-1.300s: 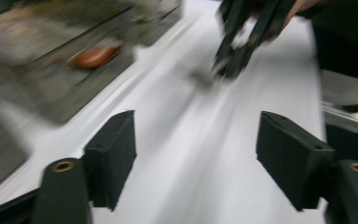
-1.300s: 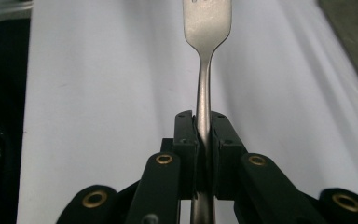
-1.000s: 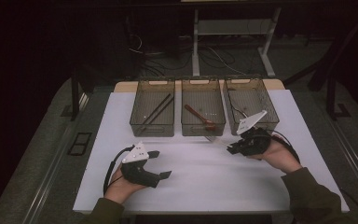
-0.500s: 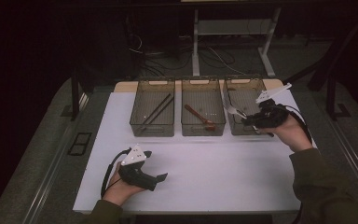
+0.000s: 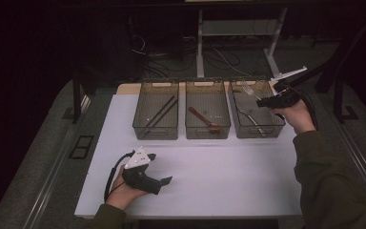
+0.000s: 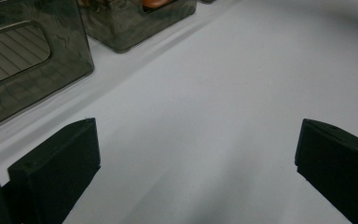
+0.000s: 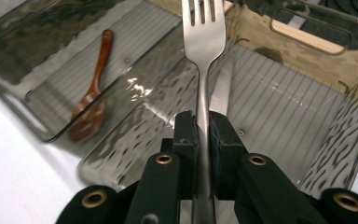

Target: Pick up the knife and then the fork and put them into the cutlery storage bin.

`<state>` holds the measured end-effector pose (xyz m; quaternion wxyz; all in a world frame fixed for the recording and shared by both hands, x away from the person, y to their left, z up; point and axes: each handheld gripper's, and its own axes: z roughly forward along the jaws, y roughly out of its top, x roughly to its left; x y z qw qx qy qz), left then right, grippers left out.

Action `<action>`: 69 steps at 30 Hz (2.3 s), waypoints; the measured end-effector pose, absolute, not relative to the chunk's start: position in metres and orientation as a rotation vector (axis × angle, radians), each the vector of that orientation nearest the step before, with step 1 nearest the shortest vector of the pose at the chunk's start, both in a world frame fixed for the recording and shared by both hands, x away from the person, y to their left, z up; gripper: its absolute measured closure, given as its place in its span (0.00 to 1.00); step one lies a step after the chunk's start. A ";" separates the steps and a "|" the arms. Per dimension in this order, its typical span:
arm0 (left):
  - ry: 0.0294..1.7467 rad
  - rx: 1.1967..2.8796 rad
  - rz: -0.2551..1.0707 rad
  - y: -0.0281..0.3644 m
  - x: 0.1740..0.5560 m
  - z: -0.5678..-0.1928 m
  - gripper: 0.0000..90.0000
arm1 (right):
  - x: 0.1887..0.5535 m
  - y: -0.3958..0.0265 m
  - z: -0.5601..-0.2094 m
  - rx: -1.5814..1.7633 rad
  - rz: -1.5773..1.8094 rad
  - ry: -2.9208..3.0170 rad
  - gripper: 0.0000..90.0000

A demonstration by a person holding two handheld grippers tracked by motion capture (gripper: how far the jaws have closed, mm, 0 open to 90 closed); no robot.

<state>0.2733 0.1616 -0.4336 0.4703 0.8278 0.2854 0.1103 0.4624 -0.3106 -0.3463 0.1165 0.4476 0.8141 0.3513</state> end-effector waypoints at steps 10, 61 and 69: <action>0.678 2.039 0.257 0.159 0.272 -0.433 0.00 | 0.486 -0.313 -0.377 1.462 0.945 2.372 0.91; 0.678 2.051 0.224 0.157 0.273 -0.433 0.00 | 0.342 -0.308 -0.380 1.113 1.381 2.242 0.29; 0.676 2.049 0.219 0.157 0.272 -0.433 0.00 | 0.311 -0.304 -0.398 1.088 1.411 2.231 0.22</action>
